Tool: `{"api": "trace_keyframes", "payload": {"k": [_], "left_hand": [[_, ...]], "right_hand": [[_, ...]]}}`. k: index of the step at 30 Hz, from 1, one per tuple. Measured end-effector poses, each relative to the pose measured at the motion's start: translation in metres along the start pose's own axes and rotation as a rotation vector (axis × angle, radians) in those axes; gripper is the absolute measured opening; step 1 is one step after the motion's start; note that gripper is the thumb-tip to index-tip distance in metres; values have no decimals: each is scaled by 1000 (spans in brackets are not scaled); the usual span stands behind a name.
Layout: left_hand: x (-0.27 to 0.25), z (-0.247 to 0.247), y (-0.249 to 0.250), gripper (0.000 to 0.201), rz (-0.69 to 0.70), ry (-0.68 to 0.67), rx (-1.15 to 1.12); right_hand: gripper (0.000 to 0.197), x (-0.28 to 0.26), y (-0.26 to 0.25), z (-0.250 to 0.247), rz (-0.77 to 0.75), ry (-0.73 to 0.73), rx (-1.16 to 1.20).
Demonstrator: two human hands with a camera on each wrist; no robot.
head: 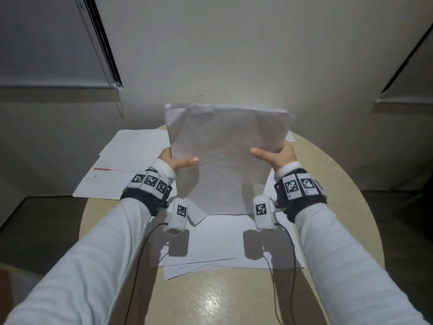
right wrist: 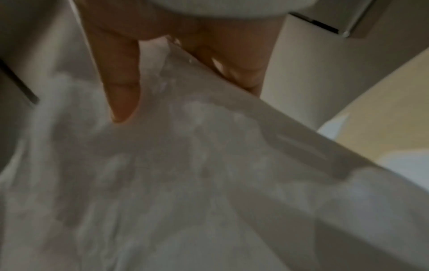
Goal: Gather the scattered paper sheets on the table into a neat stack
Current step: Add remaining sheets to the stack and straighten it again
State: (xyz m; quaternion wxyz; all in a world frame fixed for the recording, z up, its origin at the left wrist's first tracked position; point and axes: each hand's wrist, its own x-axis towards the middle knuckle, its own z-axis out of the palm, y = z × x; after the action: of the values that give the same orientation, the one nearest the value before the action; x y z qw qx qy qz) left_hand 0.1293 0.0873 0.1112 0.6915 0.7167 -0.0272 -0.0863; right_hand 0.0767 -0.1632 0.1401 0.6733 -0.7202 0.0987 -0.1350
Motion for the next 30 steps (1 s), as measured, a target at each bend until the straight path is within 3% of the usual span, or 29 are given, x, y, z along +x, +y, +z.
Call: {"api": "trace_keyframes", "payload": {"k": [5, 9, 14, 18, 21, 25, 27, 30], "left_hand": [[-9, -1, 14, 45, 53, -5, -17], [-11, 7, 15, 55, -7, 110, -3], [-19, 16, 10, 47, -25, 140, 61], [-12, 15, 14, 45, -36, 235, 61], [-11, 13, 22, 41, -50, 305, 47], [-14, 11, 26, 49, -8, 333, 71], [-16, 13, 28, 46, 40, 330, 90], [-19, 19, 34, 40, 112, 336, 113]], "right_hand": [[45, 2, -22, 7, -115, -22, 47], [46, 1, -13, 13, -118, 16, 68], [56, -4, -4, 10, -88, 69, 99], [40, -3, -19, 12, -170, 92, 95], [39, 1, -27, 12, -172, 37, 188], [72, 3, -7, 10, 42, -126, 45], [65, -4, 4, 13, 164, -162, -23], [47, -9, 10, 16, 171, 9, -99]]}}
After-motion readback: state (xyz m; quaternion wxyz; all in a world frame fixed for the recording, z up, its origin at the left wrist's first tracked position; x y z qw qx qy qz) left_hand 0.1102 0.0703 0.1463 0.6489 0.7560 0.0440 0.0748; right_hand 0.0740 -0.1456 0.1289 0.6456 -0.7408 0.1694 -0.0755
